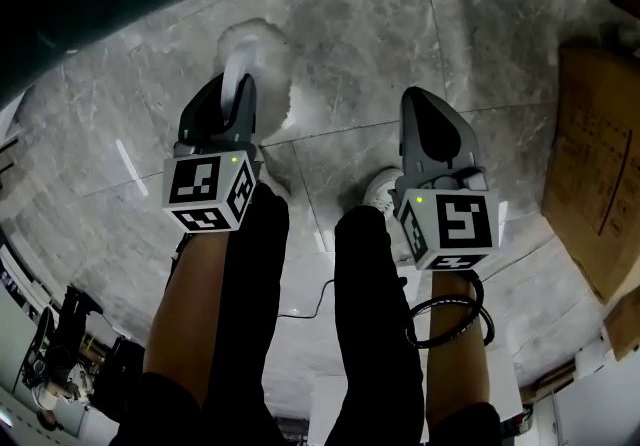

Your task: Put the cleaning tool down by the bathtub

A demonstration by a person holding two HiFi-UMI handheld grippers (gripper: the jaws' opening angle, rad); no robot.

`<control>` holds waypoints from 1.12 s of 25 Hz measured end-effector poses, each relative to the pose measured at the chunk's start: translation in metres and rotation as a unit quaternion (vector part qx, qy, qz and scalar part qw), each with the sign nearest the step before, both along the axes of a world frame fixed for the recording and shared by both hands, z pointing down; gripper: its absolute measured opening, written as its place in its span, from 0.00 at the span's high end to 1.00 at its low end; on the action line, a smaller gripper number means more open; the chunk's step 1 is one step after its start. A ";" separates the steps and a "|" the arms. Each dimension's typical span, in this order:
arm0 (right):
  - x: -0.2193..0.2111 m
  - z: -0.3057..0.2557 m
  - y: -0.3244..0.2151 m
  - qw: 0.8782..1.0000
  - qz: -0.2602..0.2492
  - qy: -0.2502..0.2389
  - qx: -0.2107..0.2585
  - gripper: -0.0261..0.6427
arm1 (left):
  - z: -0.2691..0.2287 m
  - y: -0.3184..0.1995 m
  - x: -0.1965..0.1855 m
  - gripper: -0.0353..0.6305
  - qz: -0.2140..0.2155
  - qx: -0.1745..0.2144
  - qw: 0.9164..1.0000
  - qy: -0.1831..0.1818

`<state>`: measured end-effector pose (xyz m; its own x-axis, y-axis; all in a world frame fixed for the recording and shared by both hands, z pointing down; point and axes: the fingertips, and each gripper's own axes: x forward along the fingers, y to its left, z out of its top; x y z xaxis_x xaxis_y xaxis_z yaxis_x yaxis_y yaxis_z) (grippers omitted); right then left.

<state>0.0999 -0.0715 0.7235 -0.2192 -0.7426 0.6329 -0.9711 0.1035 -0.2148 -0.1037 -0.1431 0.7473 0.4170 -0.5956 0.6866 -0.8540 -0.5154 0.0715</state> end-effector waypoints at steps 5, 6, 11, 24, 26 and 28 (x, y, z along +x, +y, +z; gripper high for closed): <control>-0.002 0.032 -0.002 1.000 -0.020 0.003 -0.005 0.93 | 0.029 -0.008 0.005 0.82 0.015 0.004 1.000 -0.004; -0.002 0.038 -0.003 1.000 -0.018 0.001 -0.006 0.93 | 0.036 -0.010 0.005 0.82 0.018 0.004 1.000 -0.004; -0.004 0.067 -0.011 1.000 -0.022 -0.002 -0.005 0.93 | 0.066 -0.023 0.003 0.82 0.018 0.008 1.000 -0.009; -0.015 0.126 -0.017 0.998 -0.061 0.004 -0.012 0.93 | 0.130 -0.031 -0.003 0.82 0.030 0.010 0.999 -0.033; -0.014 0.137 -0.017 0.998 -0.061 0.002 -0.016 0.93 | 0.139 -0.033 -0.003 0.82 0.031 0.010 0.999 -0.035; -0.013 0.147 -0.017 0.998 -0.060 -0.001 -0.019 0.93 | 0.148 -0.034 -0.002 0.82 0.035 0.010 0.999 -0.038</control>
